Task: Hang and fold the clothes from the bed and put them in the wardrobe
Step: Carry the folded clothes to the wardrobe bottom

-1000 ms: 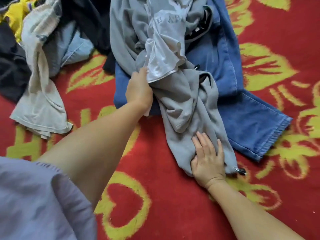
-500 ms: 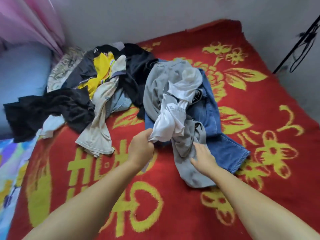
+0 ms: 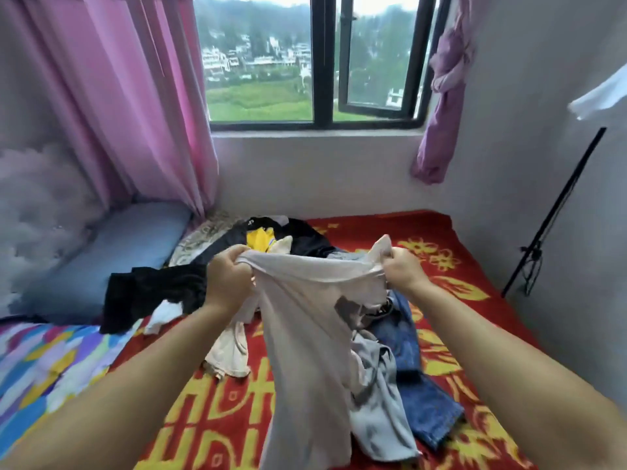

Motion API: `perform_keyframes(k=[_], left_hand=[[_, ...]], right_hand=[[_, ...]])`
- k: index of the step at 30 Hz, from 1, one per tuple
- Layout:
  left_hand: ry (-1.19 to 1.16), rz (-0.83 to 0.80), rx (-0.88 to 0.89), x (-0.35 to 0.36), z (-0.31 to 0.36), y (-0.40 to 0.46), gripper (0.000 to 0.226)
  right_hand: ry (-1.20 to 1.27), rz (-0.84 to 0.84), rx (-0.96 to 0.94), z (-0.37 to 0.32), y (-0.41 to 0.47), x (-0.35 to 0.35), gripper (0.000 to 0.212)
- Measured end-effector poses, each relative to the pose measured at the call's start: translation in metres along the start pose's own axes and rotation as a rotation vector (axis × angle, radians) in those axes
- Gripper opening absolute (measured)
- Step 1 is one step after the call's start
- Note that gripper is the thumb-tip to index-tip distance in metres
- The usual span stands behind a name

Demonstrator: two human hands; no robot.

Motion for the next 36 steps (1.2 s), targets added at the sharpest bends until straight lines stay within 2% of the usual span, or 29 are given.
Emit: perform_keyframes(k=[2,5,9,14,17,18,19,20,22,23,24,25,26,28,29,30,31,33,35,36], left_hand=[[0.061,0.065,-0.025,-0.027,0.001,0.023,0.03],[0.138,0.073,-0.003,-0.054,0.011,0.049,0.02],[0.151,0.067,-0.003,-0.073,0.031,0.072,0.03],[0.043,0.04,-0.023,-0.09,0.063,0.097,0.026],[0.055,0.008,-0.066,-0.091,0.073,0.099,0.023],[0.032,-0.054,-0.071,-0.084,0.077,0.095,0.024],[0.016,-0.195,-0.071,-0.069,0.081,0.085,0.029],[0.017,-0.432,-0.059,-0.048,0.087,0.068,0.034],[0.1,-1.047,-0.048,-0.01,0.094,0.006,0.028],[0.146,-1.277,-0.046,-0.002,0.096,-0.023,0.036],[0.155,-1.394,-0.044,0.006,0.099,-0.039,0.047],[0.123,-1.389,-0.024,0.016,0.106,-0.044,0.048],[0.042,-1.254,0.021,0.029,0.12,-0.035,0.04],[-0.151,-0.797,0.127,0.031,0.154,0.003,0.022],[-0.213,-0.613,0.192,0.026,0.169,0.019,0.023],[-0.267,-0.535,0.23,0.025,0.181,0.027,0.032],[-0.327,-0.568,0.251,0.03,0.191,0.025,0.045],[-0.391,-0.804,0.228,0.051,0.206,0.0,0.058],[-0.356,-0.955,0.178,0.078,0.203,-0.027,0.041],[-0.331,-0.947,0.134,0.089,0.196,-0.034,0.03]], right_hand=[[0.041,0.096,-0.007,-0.024,0.017,-0.04,0.036],[0.063,0.183,-0.062,-0.059,0.032,-0.087,0.035],[0.142,0.201,-0.094,-0.1,0.038,-0.122,0.034],[0.312,0.295,-0.096,-0.144,0.043,-0.164,0.018],[0.316,0.262,-0.124,-0.16,0.041,-0.167,0.022],[0.33,0.222,-0.146,-0.167,0.037,-0.163,0.022],[0.35,0.171,-0.176,-0.175,0.032,-0.157,0.024],[0.379,0.113,-0.206,-0.184,0.026,-0.151,0.026],[0.511,-0.023,-0.211,-0.204,0.015,-0.138,0.032],[0.613,-0.097,-0.189,-0.213,0.009,-0.131,0.033],[0.713,-0.163,-0.167,-0.223,0.004,-0.127,0.033],[0.797,-0.217,-0.152,-0.232,0.0,-0.124,0.032],[0.856,-0.257,-0.144,-0.239,-0.004,-0.123,0.032],[0.924,-0.329,-0.126,-0.248,-0.007,-0.121,0.038],[0.934,-0.362,-0.105,-0.248,-0.009,-0.119,0.045],[0.937,-0.393,-0.086,-0.248,-0.009,-0.117,0.05],[0.935,-0.42,-0.075,-0.247,-0.01,-0.115,0.05],[0.907,-0.446,-0.073,-0.244,-0.011,-0.113,0.048],[0.904,-0.442,-0.058,-0.238,-0.01,-0.115,0.049],[0.909,-0.428,-0.051,-0.235,-0.009,-0.119,0.047]])
Point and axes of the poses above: each hand's wrist, its own y-axis towards the middle knuckle, its own x-axis out of the palm, z = x × y, the point moved 9 cm from there along y, towards the middle knuckle, and after that the axes turned 13 degrees about z, right-handed, at the moved point
